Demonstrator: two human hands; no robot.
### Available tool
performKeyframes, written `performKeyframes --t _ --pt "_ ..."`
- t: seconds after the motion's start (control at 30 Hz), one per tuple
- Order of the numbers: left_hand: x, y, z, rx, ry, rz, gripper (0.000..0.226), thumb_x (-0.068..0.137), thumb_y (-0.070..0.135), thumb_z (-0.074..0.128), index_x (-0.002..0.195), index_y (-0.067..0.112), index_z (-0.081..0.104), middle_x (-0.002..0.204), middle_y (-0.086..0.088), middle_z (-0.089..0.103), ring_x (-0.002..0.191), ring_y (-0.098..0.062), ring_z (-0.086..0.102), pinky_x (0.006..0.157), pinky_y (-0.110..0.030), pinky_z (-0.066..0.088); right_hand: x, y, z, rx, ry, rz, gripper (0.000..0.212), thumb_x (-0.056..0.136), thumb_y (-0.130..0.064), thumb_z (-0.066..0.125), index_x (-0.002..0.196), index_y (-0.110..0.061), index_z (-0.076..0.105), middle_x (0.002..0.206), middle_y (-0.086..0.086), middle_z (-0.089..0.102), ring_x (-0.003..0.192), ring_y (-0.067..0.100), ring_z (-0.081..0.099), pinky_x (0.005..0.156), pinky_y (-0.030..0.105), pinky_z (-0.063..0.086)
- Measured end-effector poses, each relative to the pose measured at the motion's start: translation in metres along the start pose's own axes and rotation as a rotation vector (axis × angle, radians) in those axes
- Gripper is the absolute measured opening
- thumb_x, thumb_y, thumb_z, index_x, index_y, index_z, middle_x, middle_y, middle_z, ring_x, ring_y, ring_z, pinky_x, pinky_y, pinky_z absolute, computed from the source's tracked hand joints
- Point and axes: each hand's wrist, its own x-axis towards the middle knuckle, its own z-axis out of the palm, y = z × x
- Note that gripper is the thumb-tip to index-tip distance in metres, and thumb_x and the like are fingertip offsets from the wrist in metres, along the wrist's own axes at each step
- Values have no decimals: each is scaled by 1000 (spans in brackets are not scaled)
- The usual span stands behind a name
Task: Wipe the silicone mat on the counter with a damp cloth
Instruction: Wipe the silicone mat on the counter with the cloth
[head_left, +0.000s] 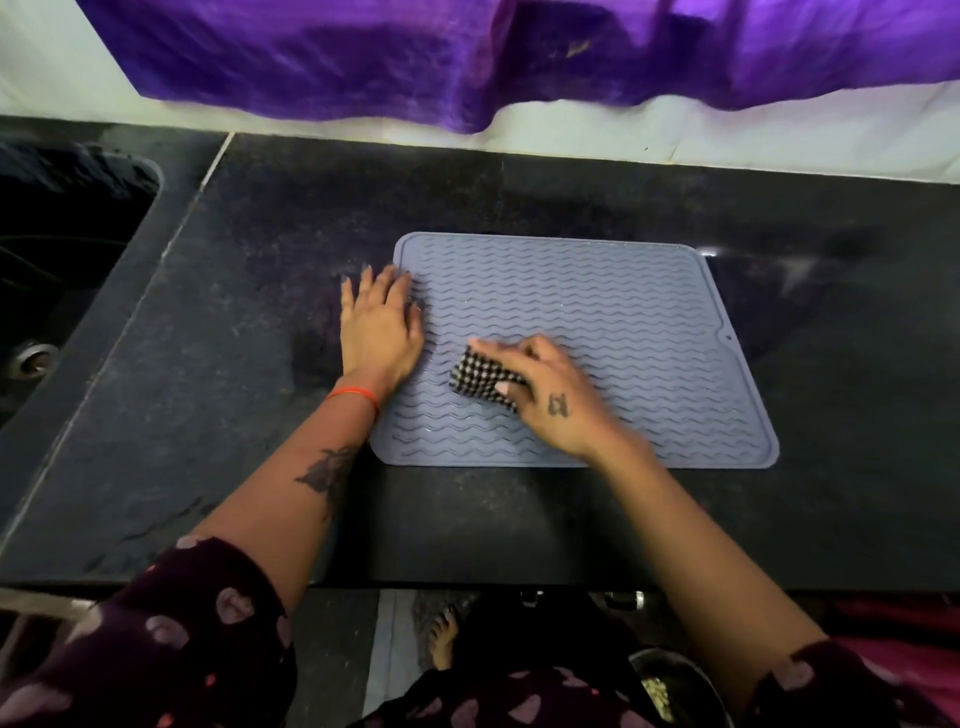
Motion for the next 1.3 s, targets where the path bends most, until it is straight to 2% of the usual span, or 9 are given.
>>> performKeyframes --t 0.1,0.2,0.27,0.47,0.63,0.9,1.03,1.13,1.3 --pt "1 -1 0 22 20 -2 46 94 21 42 138 8 41 147 -12 37 141 -32 21 116 -44 -1 -3 9 12 -5 32 -32 49 94 -21 48 137 -41 38 110 4 49 99 21 45 85 33 41" --pt "2 0 1 19 34 -1 44 94 20 42 136 7 43 146 -13 39 140 -33 23 116 -45 -1 3 26 -3 108 -100 -35 50 93 -17 52 136 -40 40 105 -1 49 96 13 45 79 23 33" --pt "2 0 1 7 52 -15 43 94 18 42 136 6 44 145 -13 40 140 -34 23 116 -44 -1 8 38 -16 44 -140 6 47 93 -19 53 134 -40 44 110 0 53 103 17 48 81 26 35" --pt "4 -2 2 -19 77 -16 43 95 19 37 134 5 46 144 -15 42 139 -35 25 116 -46 1 34 -4 -5 76 133 -27 47 91 -13 52 132 -36 48 107 4 51 99 20 47 82 32 42" --pt "3 -6 2 -45 98 -69 45 92 20 34 132 4 49 143 -16 43 138 -35 27 116 -46 3 46 -26 30 -123 70 -62 47 96 -19 43 138 -39 39 107 6 49 99 24 45 86 39 41" --pt "1 -4 1 -51 113 -83 42 98 26 35 132 5 49 143 -15 42 139 -33 26 116 -43 0 27 21 -14 -80 -48 108 44 96 -20 45 137 -36 42 116 6 52 107 24 49 79 25 35" --pt "2 -3 2 -24 91 -68 46 98 30 34 132 3 49 142 -16 44 138 -34 27 117 -45 2 21 32 -35 -27 146 254 45 93 -17 48 136 -31 43 127 11 52 115 29 49 89 29 37" --pt "2 -3 2 -14 84 -67 48 98 33 33 132 3 49 142 -16 43 138 -34 27 117 -45 2 16 12 -23 59 183 224 48 94 -22 48 140 -30 36 124 13 48 104 24 48 81 26 35" --pt "0 -6 1 5 77 -69 58 93 42 28 131 5 49 142 -15 44 138 -33 27 117 -45 2 -9 -3 20 -222 116 117 58 94 -39 46 146 -31 22 118 14 43 102 25 44 84 35 39"
